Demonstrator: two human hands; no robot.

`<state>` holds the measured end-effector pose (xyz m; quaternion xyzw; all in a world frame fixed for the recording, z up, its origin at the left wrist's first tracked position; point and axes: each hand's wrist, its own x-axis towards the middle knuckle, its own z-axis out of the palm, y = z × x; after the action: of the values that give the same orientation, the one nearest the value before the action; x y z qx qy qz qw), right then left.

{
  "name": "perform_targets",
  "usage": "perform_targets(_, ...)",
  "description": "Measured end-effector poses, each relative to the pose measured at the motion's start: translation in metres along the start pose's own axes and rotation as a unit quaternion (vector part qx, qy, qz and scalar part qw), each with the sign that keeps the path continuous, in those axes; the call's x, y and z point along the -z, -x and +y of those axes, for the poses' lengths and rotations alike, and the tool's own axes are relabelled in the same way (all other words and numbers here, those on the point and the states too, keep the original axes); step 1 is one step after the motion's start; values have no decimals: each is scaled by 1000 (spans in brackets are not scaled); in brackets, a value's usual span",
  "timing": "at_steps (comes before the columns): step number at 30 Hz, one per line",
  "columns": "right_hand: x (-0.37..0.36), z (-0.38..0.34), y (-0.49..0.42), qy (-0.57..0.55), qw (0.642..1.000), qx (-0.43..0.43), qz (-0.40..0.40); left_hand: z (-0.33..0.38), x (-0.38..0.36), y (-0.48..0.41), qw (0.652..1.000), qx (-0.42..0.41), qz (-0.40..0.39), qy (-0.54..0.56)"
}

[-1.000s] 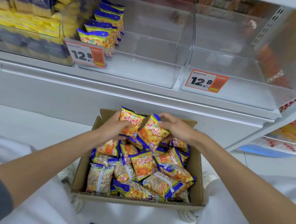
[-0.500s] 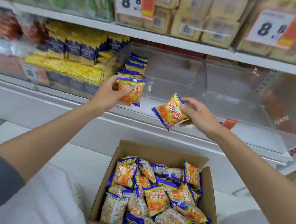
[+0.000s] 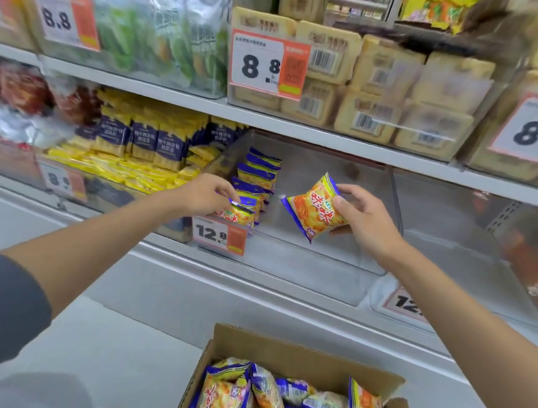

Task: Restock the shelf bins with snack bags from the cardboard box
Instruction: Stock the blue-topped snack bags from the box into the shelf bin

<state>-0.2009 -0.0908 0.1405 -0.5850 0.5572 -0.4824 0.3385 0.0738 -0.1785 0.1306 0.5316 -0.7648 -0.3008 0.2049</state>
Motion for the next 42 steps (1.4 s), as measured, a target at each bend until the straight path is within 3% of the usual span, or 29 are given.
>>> perform_targets(5,-1,9,-10,35,999,-6,-10,0,3,1,991,-73,53,-99)
perform_targets(9,-4,12,-18,46,998,-34,-2,6,7,-6,984,-21,-37,-171)
perform_targets(12,-7,15,-24,56,997,-55,-11,15,11,-12,993,26,-56,-104)
perform_targets(16,-11,20,-44,70,995,-75,5,16,-4,-25,995,-42,54,-70)
perform_targets(20,-15,36,-83,92,990,-101,42,18,-33,-64,995,-82,25,-57)
perform_targets(24,-28,57,-130,117,984,-130,35,6,-53,-105,967,-75,-39,-241)
perform_targets(26,-36,69,-152,86,985,-144,51,-4,-56,-114,956,-66,-57,-282)
perform_targets(35,-66,115,-189,88,950,-250,168,-15,-59,-124,960,-94,-32,-260)
perform_targets(40,-75,119,-186,169,965,-81,183,-11,-58,-122,959,-90,-37,-266)
perform_targets(42,-74,121,-187,180,965,-56,179,-10,-56,-120,961,-90,-41,-259)
